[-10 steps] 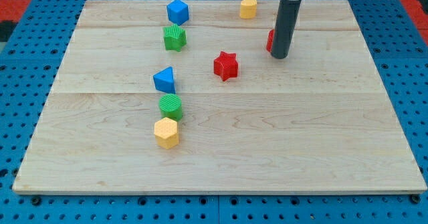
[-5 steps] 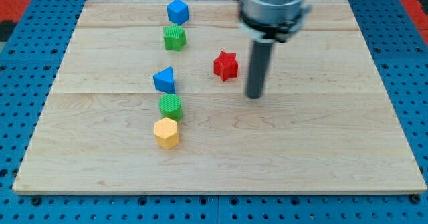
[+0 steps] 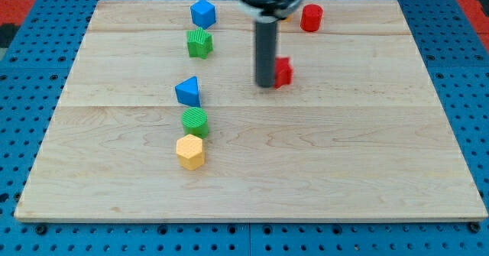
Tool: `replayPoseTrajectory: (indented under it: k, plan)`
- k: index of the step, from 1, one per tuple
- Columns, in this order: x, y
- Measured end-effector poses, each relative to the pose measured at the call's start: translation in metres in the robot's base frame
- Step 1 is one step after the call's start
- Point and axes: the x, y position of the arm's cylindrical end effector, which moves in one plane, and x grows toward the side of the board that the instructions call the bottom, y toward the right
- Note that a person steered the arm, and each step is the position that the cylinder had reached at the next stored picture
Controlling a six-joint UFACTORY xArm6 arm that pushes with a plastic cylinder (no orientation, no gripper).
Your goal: Push the red blocks to the bottom right of the heart
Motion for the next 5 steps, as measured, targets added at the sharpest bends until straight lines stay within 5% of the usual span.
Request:
replayPoseTrajectory:
  k: [2, 3, 5]
  plan:
    - [-0.075, 0.078]
    - [-0.025, 0.069]
    - [0.189, -0.020]
